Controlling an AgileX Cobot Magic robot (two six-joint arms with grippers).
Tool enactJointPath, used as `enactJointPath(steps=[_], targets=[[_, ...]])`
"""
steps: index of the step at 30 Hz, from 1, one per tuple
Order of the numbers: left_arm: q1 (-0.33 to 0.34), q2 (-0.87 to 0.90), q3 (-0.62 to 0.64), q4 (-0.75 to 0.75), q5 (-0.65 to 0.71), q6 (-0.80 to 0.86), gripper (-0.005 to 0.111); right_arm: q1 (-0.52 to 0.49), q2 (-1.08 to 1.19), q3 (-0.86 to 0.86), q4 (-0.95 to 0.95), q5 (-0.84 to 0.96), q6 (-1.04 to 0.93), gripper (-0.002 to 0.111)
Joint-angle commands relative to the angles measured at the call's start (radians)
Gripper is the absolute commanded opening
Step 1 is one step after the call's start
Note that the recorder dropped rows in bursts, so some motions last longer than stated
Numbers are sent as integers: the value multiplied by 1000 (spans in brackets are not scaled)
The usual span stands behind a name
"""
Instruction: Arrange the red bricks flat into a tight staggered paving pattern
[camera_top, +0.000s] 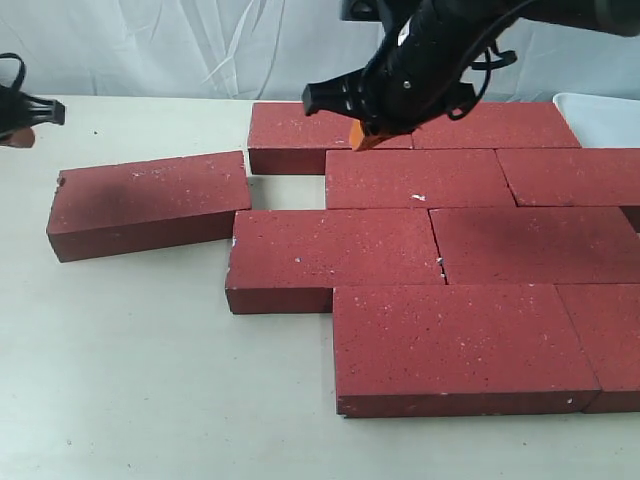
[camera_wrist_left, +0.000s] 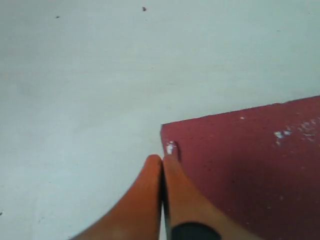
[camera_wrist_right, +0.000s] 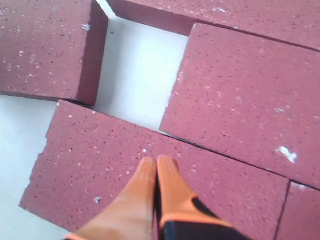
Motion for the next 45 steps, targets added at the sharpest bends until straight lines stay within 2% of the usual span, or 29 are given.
enactJointPath(steps=[1, 4, 9, 17, 24, 28, 30, 35, 39, 45], targets=[[62, 21, -1, -3, -8, -14, 0, 58, 129, -148, 14, 39, -16, -1], [67, 99, -1, -5, -36, -10, 0, 76, 218, -267, 24, 94, -16, -1], [67, 205, -1, -5, -113, -10, 0, 78, 278, -336, 25, 109, -16, -1], [59, 266, -1, -90, -177, 5, 0, 75, 347, -340, 4, -40, 33, -1], [8, 282, -21, -310, -170, 245, 0, 75, 415, -340, 30, -147, 62, -1], [5, 315, -29, -565, -193, 474, 0, 75, 442, -340, 30, -159, 62, -1], [5, 335, -44, -623, -171, 538, 0, 75, 448, -340, 30, -178, 62, -1], [-3, 336, -63, -653, -156, 559, 0, 75, 450, -340, 30, -192, 62, -1], [-22, 345, -66, -732, -150, 638, 0, 75, 439, -340, 28, -178, 62, -1], [-55, 357, -70, -744, -139, 653, 0, 75, 404, -340, 18, -132, 62, -1]])
